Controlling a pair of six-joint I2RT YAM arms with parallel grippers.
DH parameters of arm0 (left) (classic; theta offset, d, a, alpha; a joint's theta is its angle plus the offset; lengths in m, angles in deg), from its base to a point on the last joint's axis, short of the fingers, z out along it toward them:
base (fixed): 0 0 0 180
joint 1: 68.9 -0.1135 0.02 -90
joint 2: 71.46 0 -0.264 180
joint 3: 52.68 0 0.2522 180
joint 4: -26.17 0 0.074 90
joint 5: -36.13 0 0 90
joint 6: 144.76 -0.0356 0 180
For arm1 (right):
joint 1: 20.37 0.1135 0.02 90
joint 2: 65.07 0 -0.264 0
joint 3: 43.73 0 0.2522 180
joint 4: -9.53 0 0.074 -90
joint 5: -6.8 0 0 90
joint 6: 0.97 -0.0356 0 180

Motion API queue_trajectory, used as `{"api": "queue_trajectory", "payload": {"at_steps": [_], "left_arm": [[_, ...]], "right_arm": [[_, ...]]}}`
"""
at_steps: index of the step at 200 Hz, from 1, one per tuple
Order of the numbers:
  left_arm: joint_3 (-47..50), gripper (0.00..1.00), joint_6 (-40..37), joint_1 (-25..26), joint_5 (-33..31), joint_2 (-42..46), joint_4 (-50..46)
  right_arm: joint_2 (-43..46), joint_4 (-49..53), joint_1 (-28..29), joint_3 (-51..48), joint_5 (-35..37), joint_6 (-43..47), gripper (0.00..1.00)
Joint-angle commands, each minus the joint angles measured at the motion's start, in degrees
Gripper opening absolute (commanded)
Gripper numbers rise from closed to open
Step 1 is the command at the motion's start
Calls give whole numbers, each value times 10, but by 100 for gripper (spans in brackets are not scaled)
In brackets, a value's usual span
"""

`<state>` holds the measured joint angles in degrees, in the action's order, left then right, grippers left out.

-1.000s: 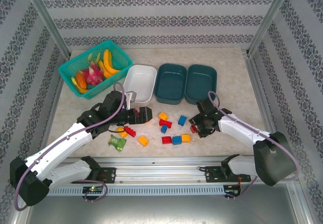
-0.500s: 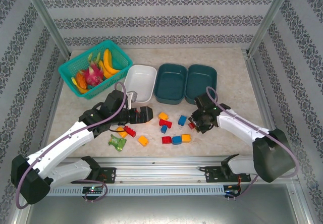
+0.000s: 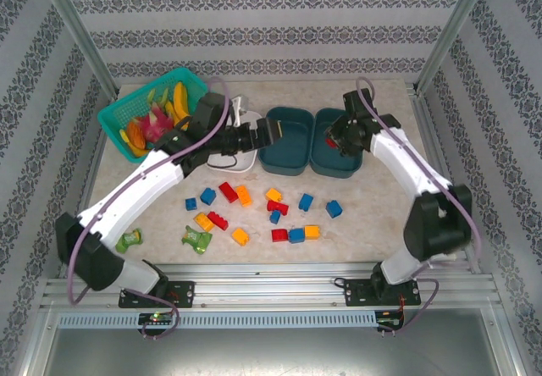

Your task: Sort the legos into containers by color

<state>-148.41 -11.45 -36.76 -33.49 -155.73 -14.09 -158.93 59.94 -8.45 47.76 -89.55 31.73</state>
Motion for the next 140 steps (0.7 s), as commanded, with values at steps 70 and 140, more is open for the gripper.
{"api": "queue_trajectory", "payload": {"at_steps": [70, 140], "left_arm": [[-207, 100, -9, -9, 48, -206, -35], [-225, 100, -19, -8, 44, -225, -48]], "right_arm": [[-249, 96, -60, 178, -21, 85, 23], [-274, 139, -60, 235, -18, 86, 57]]}}
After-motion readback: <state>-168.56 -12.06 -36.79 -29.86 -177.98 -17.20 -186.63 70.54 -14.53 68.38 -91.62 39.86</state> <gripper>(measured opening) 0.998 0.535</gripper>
